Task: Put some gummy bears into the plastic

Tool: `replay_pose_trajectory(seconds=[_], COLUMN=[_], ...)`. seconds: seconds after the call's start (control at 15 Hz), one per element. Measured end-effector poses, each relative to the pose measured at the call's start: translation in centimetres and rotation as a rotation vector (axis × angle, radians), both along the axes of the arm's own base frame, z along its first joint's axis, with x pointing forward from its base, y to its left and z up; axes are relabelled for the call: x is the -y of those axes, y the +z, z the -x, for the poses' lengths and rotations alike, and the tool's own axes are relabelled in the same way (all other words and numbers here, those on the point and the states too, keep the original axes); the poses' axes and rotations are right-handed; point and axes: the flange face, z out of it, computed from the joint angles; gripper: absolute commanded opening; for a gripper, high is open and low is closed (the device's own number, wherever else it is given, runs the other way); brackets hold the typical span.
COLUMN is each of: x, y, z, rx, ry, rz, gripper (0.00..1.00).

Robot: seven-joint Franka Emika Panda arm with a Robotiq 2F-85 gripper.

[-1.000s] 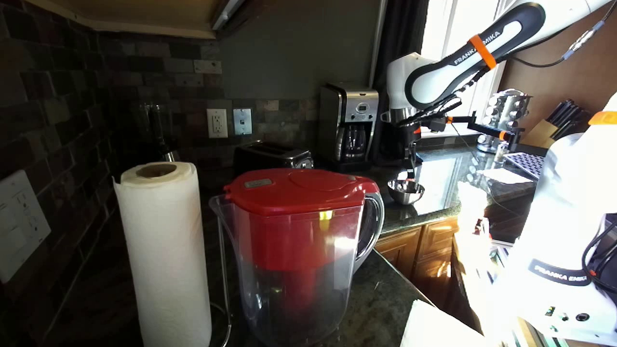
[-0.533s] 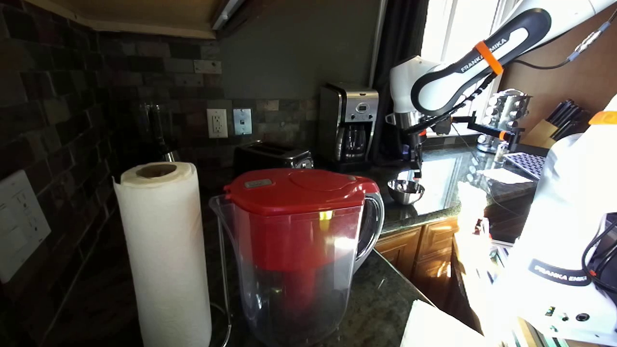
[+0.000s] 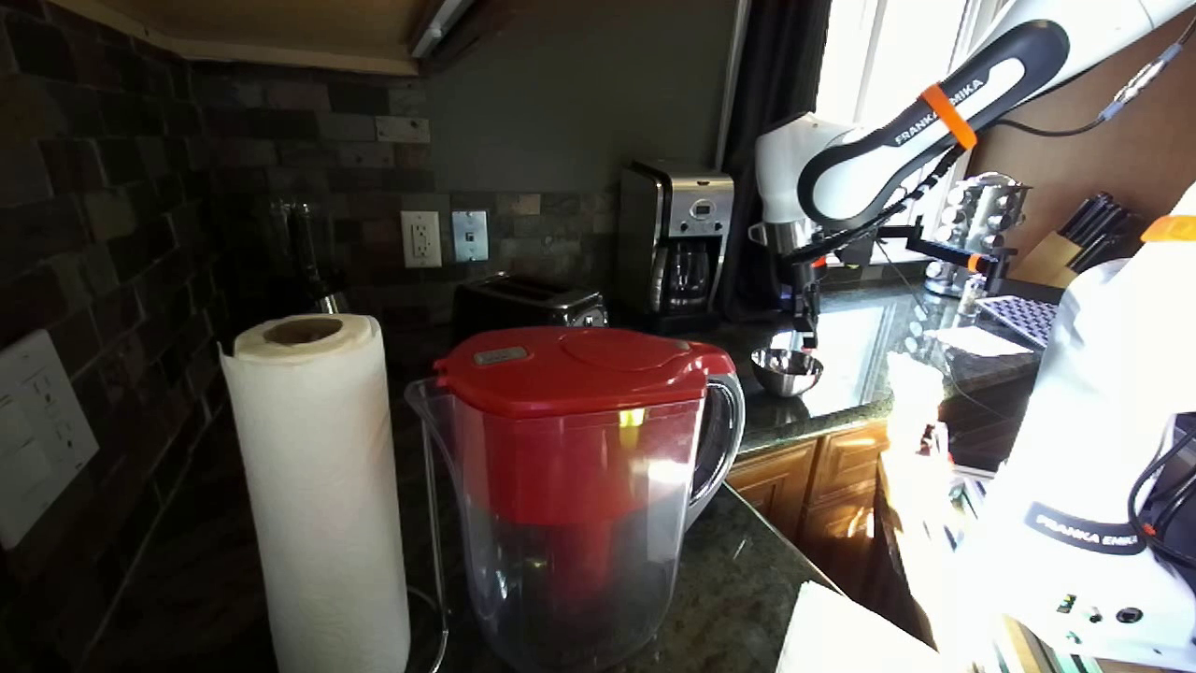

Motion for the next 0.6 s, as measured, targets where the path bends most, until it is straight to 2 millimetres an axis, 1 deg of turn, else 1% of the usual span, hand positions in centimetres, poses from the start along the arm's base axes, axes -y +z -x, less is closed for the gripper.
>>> replay_pose_trajectory(seconds=[0.33,0.4,0.6], x=[-0.18,-0.22,-0.31], y=[-0.05,-0.08,-0.13], z=[-0.31,-0.36,-0.6], rx=[0.017,0.019,0.032], ry=[-0.031,-0.035,-0.045], rz=[0.014,0.017,0.023], gripper=[0.01,0.24,0.43])
